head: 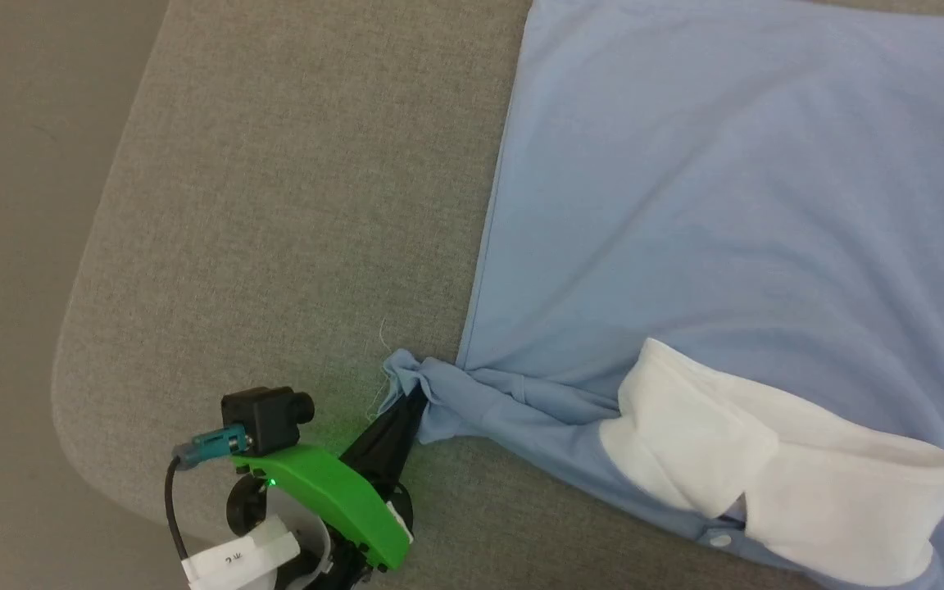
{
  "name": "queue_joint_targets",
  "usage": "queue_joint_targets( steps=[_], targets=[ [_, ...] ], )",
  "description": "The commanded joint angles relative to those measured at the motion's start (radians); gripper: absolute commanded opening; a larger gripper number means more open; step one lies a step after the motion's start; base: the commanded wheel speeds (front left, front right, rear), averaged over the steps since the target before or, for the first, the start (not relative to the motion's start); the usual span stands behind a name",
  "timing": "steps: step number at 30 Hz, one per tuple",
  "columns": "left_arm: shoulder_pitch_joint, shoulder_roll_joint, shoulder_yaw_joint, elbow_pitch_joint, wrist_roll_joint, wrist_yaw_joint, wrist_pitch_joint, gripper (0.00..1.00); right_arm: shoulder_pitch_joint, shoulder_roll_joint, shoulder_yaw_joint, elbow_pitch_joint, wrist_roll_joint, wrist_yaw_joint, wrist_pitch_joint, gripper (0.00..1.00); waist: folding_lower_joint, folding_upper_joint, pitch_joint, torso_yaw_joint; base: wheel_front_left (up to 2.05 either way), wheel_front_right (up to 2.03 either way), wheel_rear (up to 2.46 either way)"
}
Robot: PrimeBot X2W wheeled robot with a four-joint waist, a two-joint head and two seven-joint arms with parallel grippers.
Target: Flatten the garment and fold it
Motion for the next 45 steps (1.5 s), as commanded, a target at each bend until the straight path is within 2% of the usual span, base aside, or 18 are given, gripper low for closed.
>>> queue_joint_targets(
  steps=[1,7,10,13,15,18,23,30,34,35,36,37,38,42,45],
  targets=[
    [0.005,0.023,0.024,0.043,-0.008,0.019,0.004,0.0,0.048,-0.009,0.014,-0.014,0.03,-0.002,-0.096,0.0,-0.0001,0.0,-0.066,-0.03,0.0,0.0,0.0],
    [0.05,0.046,0.045,0.044,-0.016,0.037,0.009,0.0,0.234,0.013,0.015,-0.052,0.133,-0.002,-0.49,0.0,-0.0001,0.0,-0.196,-0.096,0.0,0.0,0.0],
    [0.078,0.058,0.052,0.032,-0.02,0.048,0.018,0.0,0.333,0.037,-0.007,-0.073,0.156,-0.002,-0.593,0.0,-0.0001,0.0,-0.254,-0.133,0.0,0.0,0.0],
    [0.105,0.065,0.058,0.019,-0.03,0.057,0.028,0.0,0.432,0.07,-0.043,-0.1,0.169,-0.002,-0.634,0.0,-0.0001,0.0,-0.306,-0.17,0.0,0.0,0.0],
    [0.126,0.073,0.06,0.009,-0.031,0.068,0.037,0.0,0.507,0.104,-0.087,-0.128,0.172,-0.002,-0.619,0.0,-0.0001,0.0,-0.337,-0.198,0.0,0.0,0.0],
    [0.152,0.082,0.064,-0.006,-0.032,0.08,0.047,0.0,0.596,0.16,-0.161,-0.163,0.162,-0.002,-0.542,0.0,-0.0001,0.0,-0.366,-0.233,0.0,0.0,0.0],
    [0.185,0.095,0.071,-0.031,-0.032,0.101,0.057,0.0,0.724,0.241,-0.26,-0.216,0.153,-0.002,-0.316,0.0,-0.0001,0.0,-0.397,-0.281,0.0,0.0,0.0],
    [0.195,0.101,0.066,-0.045,-0.031,0.11,0.067,0.0,0.824,0.268,-0.301,-0.233,0.127,-0.002,-0.069,0.0,-0.0001,0.0,-0.41,-0.31,0.0,0.0,0.0],
    [0.192,0.099,0.059,-0.043,-0.032,0.108,0.071,0.0,0.854,0.269,-0.27,-0.166,0.156,-0.002,0.038,0.0,-0.0001,0.0,-0.413,-0.314,0.0,0.0,0.0],
    [0.192,0.099,0.057,-0.042,-0.032,0.107,0.072,0.0,0.861,0.269,-0.262,-0.157,0.154,-0.002,0.052,0.05,-0.0001,0.0,-0.414,-0.313,0.0,0.0,0.0],
    [0.191,0.099,0.055,-0.042,-0.032,0.107,0.073,0.0,0.866,0.27,-0.258,-0.157,0.148,-0.002,0.055,0.25,-0.0001,0.0,-0.415,-0.311,0.0,0.0,0.0],
    [0.19,0.099,0.053,-0.041,-0.032,0.106,0.074,0.0,0.87,0.27,-0.25,-0.166,0.138,-0.002,0.046,0.71,-0.0001,0.0,-0.417,-0.308,0.0,0.0,0.0],
    [0.189,0.1,0.051,-0.04,-0.032,0.105,0.074,0.0,0.871,0.27,-0.243,-0.177,0.132,-0.002,0.033,1.0,-0.0001,0.0,-0.418,-0.306,0.0,0.0,0.0],
    [0.187,0.1,0.046,-0.042,-0.037,0.098,0.075,0.0,0.827,0.27,-0.219,-0.236,0.144,-0.002,-0.117,1.0,-0.0001,0.0,-0.422,-0.294,0.0,0.0,0.0],
    [0.184,0.099,0.042,-0.043,-0.038,0.097,0.077,0.0,0.784,0.27,-0.143,-0.277,0.147,-0.002,-0.267,1.0,-0.0001,0.0,-0.42,-0.287,0.0,0.0,0.0]
  ],
)
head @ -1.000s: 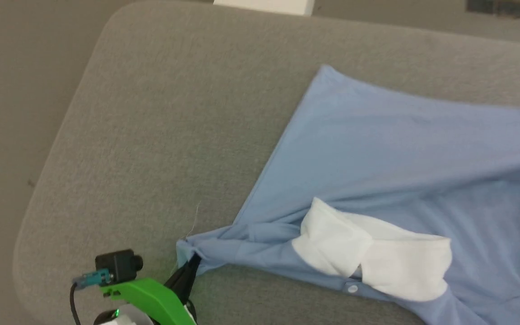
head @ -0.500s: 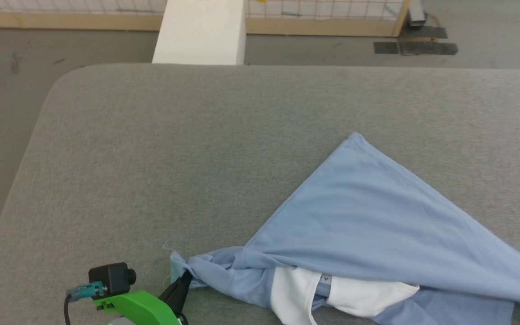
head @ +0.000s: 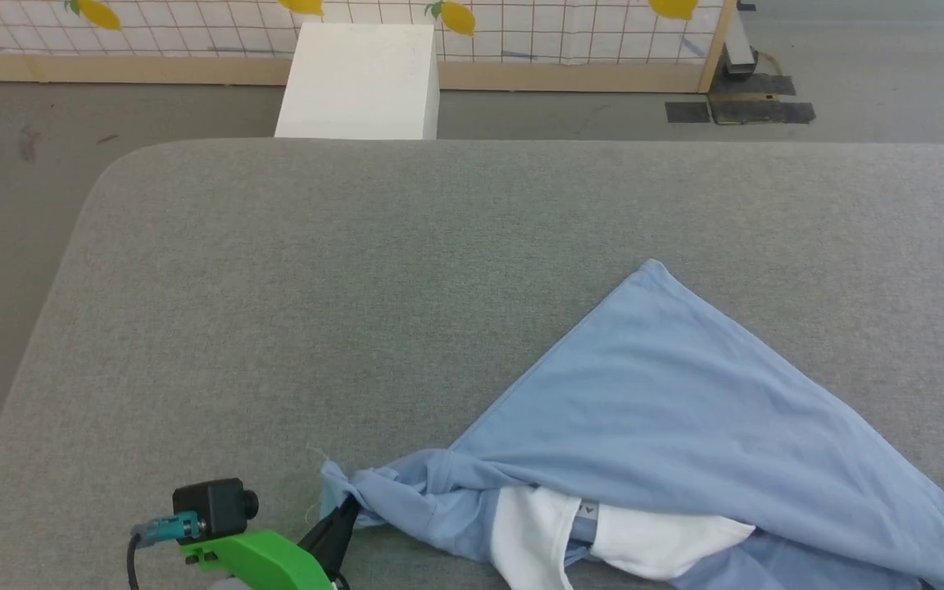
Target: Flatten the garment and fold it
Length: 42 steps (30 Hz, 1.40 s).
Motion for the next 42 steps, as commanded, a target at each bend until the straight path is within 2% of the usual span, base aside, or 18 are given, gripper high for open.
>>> queue_joint_targets(
  steps=[1,7,10,13,16,21,33,34,35,36,37,39,42],
  targets=[
    [-0.004,0.006,-0.003,-0.002,-0.001,-0.006,0.005,0.0,-0.042,0.002,0.043,-0.02,0.009,-0.001,-0.074,1.0,0.0001,0.0,0.004,0.007,0.0,0.0,0.0],
    [-0.023,0.002,-0.011,0.0,0.001,-0.012,0.002,0.0,-0.177,-0.042,0.281,-0.007,0.03,-0.001,-0.376,1.0,0.0001,0.0,0.033,0.03,0.0,0.0,0.0],
    [-0.037,-0.001,-0.016,0.002,0.002,-0.015,0.001,0.0,-0.259,-0.073,0.383,0.069,0.044,-0.001,-0.448,1.0,0.0001,0.0,0.053,0.044,0.0,0.0,0.0],
    [-0.059,-0.007,-0.024,0.009,0.004,-0.02,0.001,0.0,-0.35,-0.106,0.476,0.182,0.057,-0.001,-0.461,1.0,0.0001,0.0,0.076,0.068,0.0,0.0,0.0],
    [-0.077,-0.013,-0.03,0.018,0.005,-0.025,-0.003,0.0,-0.433,-0.13,0.541,0.307,0.064,-0.001,-0.403,1.0,0.0001,0.0,0.093,0.091,0.0,0.0,0.0],
    [-0.106,-0.029,-0.048,0.039,0.007,-0.038,-0.011,0.0,-0.564,-0.158,0.609,0.497,0.087,-0.001,-0.207,1.0,0.0001,0.0,0.131,0.139,0.0,0.0,0.0],
    [-0.16,-0.053,-0.073,0.087,0.015,-0.062,-0.037,0.0,-0.77,-0.198,0.682,0.715,0.034,-0.001,0.194,1.0,0.0001,0.0,0.213,0.198,0.0,0.0,0.0],
    [-0.163,-0.054,-0.075,0.091,0.015,-0.063,-0.038,0.0,-0.775,-0.198,0.68,0.727,0.03,-0.001,0.222,0.81,0.0001,0.0,0.214,0.2,0.0,0.0,0.0],
    [-0.165,-0.056,-0.076,0.095,0.014,-0.064,-0.04,0.0,-0.78,-0.196,0.677,0.737,0.028,-0.001,0.249,0.45,0.0001,0.0,0.215,0.202,0.0,0.0,0.0],
    [-0.167,-0.058,-0.077,0.098,0.014,-0.065,-0.041,0.0,-0.782,-0.194,0.675,0.74,0.026,-0.001,0.265,0.18,0.0001,0.0,0.214,0.202,0.0,0.0,0.0],
    [-0.168,-0.059,-0.077,0.101,0.013,-0.066,-0.043,0.0,-0.782,-0.192,0.667,0.742,0.026,-0.001,0.278,0.0,0.0001,0.0,0.212,0.202,0.0,0.0,0.0],
    [-0.167,-0.06,-0.078,0.106,0.011,-0.066,-0.046,0.0,-0.77,-0.188,0.662,0.731,0.027,-0.001,0.28,0.0,0.0001,0.0,0.2,0.2,0.0,0.0,0.0],
    [-0.162,-0.057,-0.076,0.111,0.01,-0.066,-0.05,0.0,-0.73,-0.183,0.628,0.668,0.045,-0.001,0.175,0.0,0.0001,0.0,0.174,0.191,0.0,0.0,0.0]
  ],
)
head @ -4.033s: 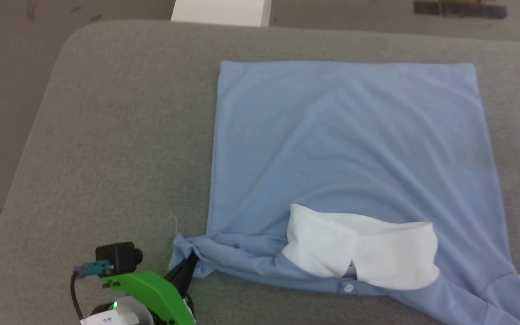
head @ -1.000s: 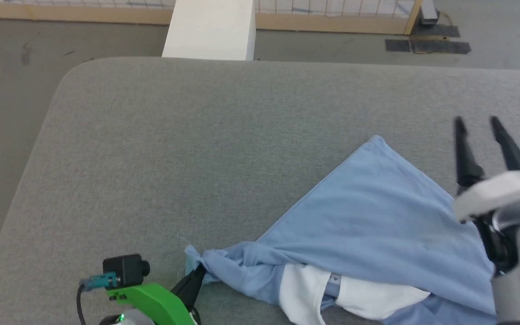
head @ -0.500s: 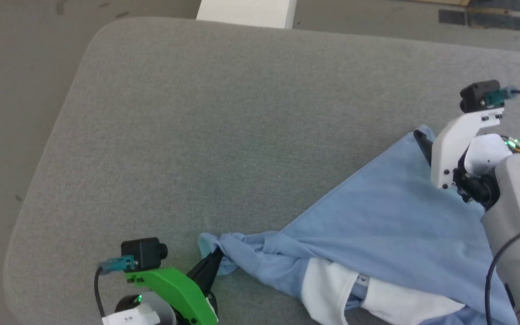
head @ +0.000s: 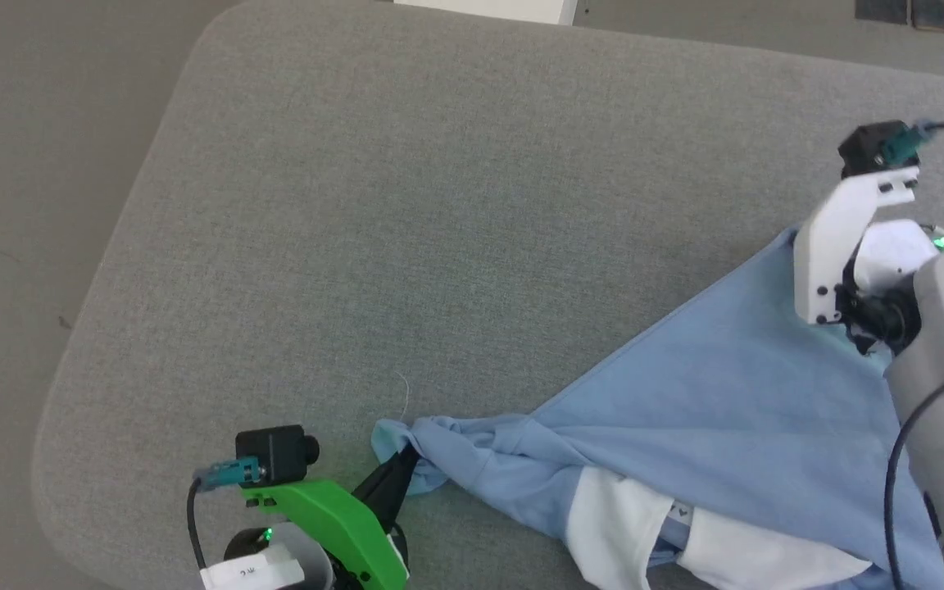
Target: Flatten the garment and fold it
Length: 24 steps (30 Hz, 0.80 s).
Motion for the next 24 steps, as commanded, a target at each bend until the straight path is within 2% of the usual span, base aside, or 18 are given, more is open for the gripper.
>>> queue_joint_targets(
  steps=[1,8,12,19,24],
  targets=[
    [-0.008,0.005,0.006,0.005,0.005,-0.003,-0.011,0.0,0.045,0.003,-0.018,-0.021,0.008,-0.002,-0.053,0.0,-0.0001,0.0,-0.03,-0.015,0.0,0.0,0.0],
    [0.032,0.023,0.027,-0.009,0.0,0.011,-0.024,0.0,0.275,0.067,-0.13,-0.273,0.085,-0.002,-0.361,0.0,-0.0001,0.0,-0.114,-0.078,0.0,0.0,0.0],
    [0.054,0.037,0.041,-0.029,0.006,0.019,-0.041,0.0,0.449,0.102,-0.159,-0.446,0.119,-0.002,-0.456,0.0,-0.0001,0.0,-0.155,-0.128,0.0,0.0,0.0],
    [0.037,0.049,0.059,-0.064,0.047,0.01,-0.12,0.0,0.717,0.162,-0.274,-0.691,0.142,-0.002,-0.501,0.0,-0.0001,0.0,-0.196,-0.196,0.0,0.0,0.0],
    [-0.034,0.058,0.072,-0.1,0.05,-0.04,-0.169,0.0,0.797,0.174,-0.294,-0.833,0.135,-0.002,-0.44,0.0,-0.0001,0.0,-0.229,-0.245,0.0,0.0,0.0]
  ],
)
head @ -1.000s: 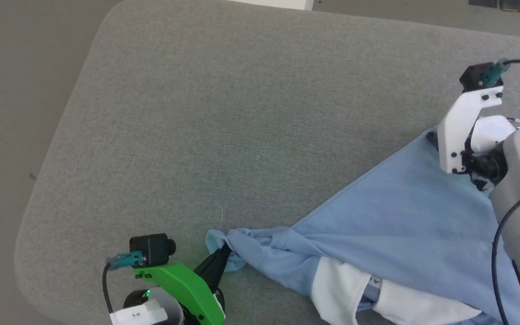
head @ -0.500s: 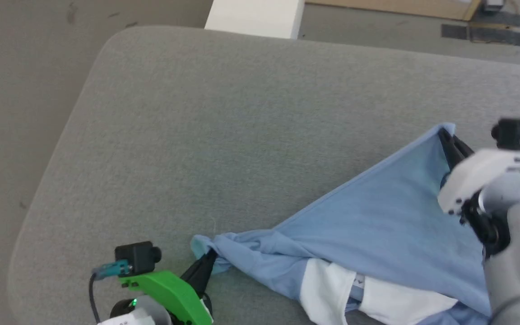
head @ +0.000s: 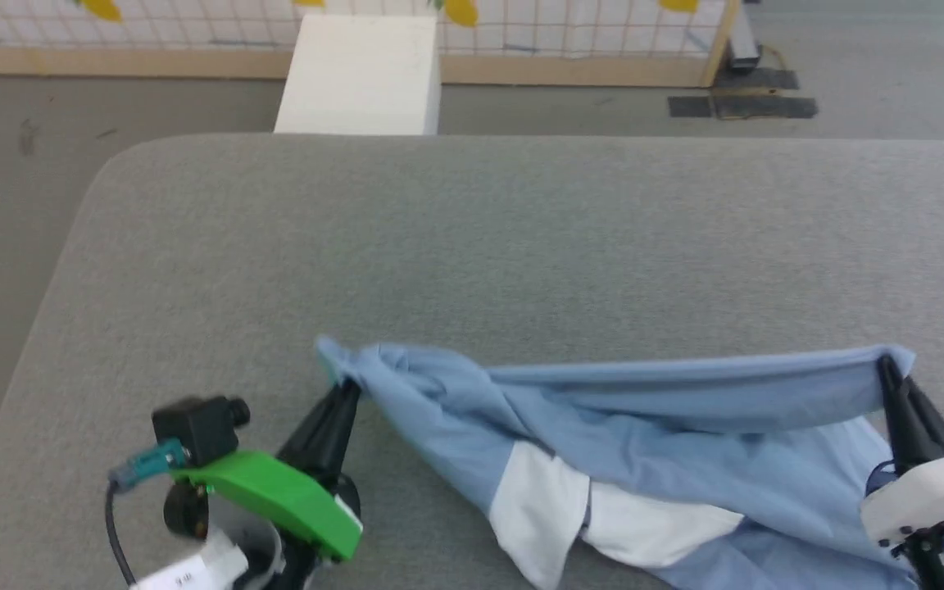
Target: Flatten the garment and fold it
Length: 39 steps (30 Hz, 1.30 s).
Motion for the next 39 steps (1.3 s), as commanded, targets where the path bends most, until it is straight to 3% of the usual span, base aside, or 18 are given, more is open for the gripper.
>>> queue_joint_targets(
  steps=[1,7,13,21,26,31,39],
  targets=[
    [-0.044,0.012,0.008,-0.014,0.001,-0.016,-0.007,0.0,-0.003,-0.001,-0.008,-0.04,-0.006,-0.001,0.021,0.0,0.0,-0.0001,-0.048,-0.05,0.0,0.0,0.0],
    [-0.226,0.07,-0.003,-0.059,-0.009,-0.064,0.058,0.0,-0.091,-0.104,-0.014,-0.211,-0.035,-0.001,0.189,0.0,0.0,-0.0001,-0.075,-0.083,0.0,0.0,0.0],
    [-0.492,0.106,0.011,-0.071,-0.067,-0.081,0.16,0.0,-0.317,-0.248,0.027,-0.295,-0.042,-0.001,0.386,0.0,0.0,-0.0001,-0.035,-0.115,0.0,0.0,0.0],
    [-0.849,0.1,0.054,0.025,-0.133,-0.073,0.257,0.0,-0.71,-0.362,0.115,-0.117,-0.038,-0.001,0.489,0.0,0.0,-0.0001,0.119,-0.149,0.0,0.0,0.0],
    [-1.064,0.129,0.066,0.125,-0.124,-0.077,0.298,0.0,-0.94,-0.359,0.178,0.037,-0.074,-0.001,0.48,0.0,0.0,-0.0001,0.24,-0.169,0.0,0.0,0.0],
    [-1.281,0.154,0.079,0.226,-0.061,-0.071,0.273,0.0,-1.195,-0.31,0.19,0.193,-0.177,-0.001,0.397,0.0,0.0,-0.0001,0.354,-0.185,0.0,0.0,0.0],
    [-1.529,0.179,0.097,0.326,0.092,-0.064,0.07,0.0,-1.483,-0.217,0.145,0.338,-0.356,-0.001,0.184,0.0,0.0,-0.0001,0.439,-0.206,0.0,0.0,0.0]
  ],
)
